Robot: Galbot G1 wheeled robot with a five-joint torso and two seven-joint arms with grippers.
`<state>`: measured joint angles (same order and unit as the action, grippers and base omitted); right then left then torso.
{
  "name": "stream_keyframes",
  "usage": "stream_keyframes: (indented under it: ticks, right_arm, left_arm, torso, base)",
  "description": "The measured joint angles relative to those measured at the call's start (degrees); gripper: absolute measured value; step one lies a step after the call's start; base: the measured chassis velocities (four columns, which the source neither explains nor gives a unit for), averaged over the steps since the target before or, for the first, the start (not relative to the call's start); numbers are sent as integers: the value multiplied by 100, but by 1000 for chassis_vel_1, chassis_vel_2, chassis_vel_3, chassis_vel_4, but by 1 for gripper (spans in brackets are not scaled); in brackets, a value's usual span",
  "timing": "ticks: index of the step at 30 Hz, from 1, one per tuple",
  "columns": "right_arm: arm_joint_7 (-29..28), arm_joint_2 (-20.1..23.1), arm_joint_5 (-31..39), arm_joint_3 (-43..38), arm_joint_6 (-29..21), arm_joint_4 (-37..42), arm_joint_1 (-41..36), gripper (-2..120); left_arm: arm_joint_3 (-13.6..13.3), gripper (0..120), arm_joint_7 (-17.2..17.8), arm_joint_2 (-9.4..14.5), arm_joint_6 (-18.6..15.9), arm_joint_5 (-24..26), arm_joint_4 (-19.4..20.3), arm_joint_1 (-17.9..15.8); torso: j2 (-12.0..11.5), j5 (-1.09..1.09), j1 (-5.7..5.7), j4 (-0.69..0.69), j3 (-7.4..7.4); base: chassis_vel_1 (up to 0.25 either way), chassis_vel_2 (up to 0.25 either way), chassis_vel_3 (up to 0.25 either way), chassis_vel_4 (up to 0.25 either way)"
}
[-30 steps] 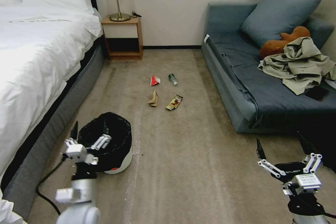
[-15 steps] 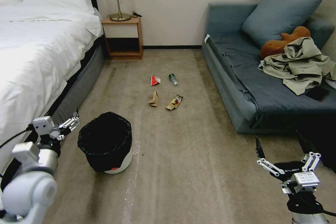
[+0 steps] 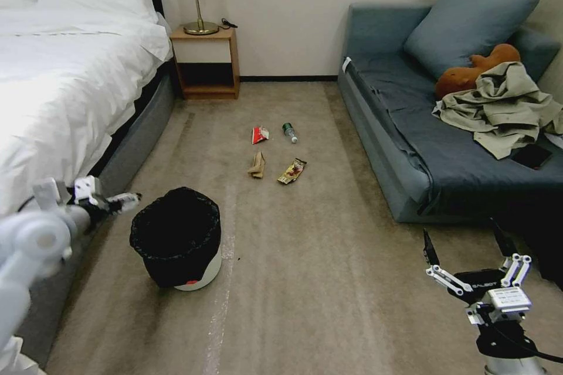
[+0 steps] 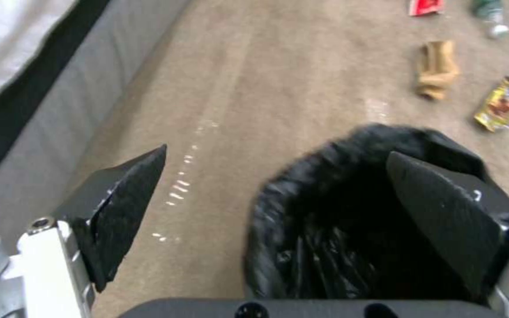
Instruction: Pick up the trash bin, then pick up the garbage on the floor and place it into the trash bin.
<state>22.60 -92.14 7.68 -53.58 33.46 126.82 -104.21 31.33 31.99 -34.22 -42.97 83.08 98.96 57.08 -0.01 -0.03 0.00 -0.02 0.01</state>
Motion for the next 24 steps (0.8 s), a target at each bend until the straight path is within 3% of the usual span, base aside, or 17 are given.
stream_keyframes:
  ticks: [1,3,4,6,7,8,9,10,12,13,15,24]
  right_arm:
    - [0,0,0,0,0,0,0,100]
    - [-2,0,-3,23,-14,-59,28,100]
    - [-2,0,-3,23,-14,-59,28,100]
    - [-2,0,-13,54,-16,-155,78,100]
    - [-2,0,-13,54,-16,-155,78,100]
    - [-2,0,-28,82,-14,-234,112,100]
    - [-1,0,-35,111,-12,-281,132,100]
    - [-1,0,-35,111,-12,-281,132,100]
    - [16,0,-42,137,-8,-330,149,100]
    - [16,0,-42,137,-8,-330,149,100]
    - [37,0,-38,130,1,-384,160,100]
    - [64,1,115,6,77,-502,133,100]
  left_arm:
    - [0,100,0,0,0,0,0,0]
    - [-319,100,40,361,-2,236,-366,-299]
    - [-319,100,40,361,-2,236,-366,-299]
    - [-656,100,44,544,6,332,-671,-591]
    - [-656,100,44,544,6,332,-671,-591]
    - [-943,100,36,583,16,355,-836,-802]
    - [-1178,100,37,546,24,353,-961,-964]
    - [-1178,100,37,546,24,353,-961,-964]
    - [-1527,100,73,361,34,295,-1119,-1189]
    - [-1527,100,73,361,34,295,-1119,-1189]
    - [-1928,100,217,104,43,326,-1161,-1458]
    - [-2579,100,495,-319,62,371,-1426,-1997]
  torso:
    - [0,0,0,0,0]
    - [0,3,0,1,-1]
    - [0,3,0,1,-1]
    - [0,2,0,4,-1]
    - [0,2,0,4,-1]
    - [1,4,0,4,-1]
    - [0,3,0,2,-1]
    - [0,3,0,2,-1]
    - [0,2,0,3,-1]
    - [0,2,0,3,-1]
    - [0,0,0,1,0]
    - [0,3,0,0,-1]
  base:
    - [0,0,0,0]
    - [0,0,0,0]
    - [0,0,0,0]
    - [0,0,0,0]
    - [0,0,0,0]
    - [0,0,0,0]
    - [0,0,0,0]
    - [0,0,0,0]
    - [0,0,0,0]
    - [0,0,0,0]
    - [0,0,0,0]
    - [0,0,0,0]
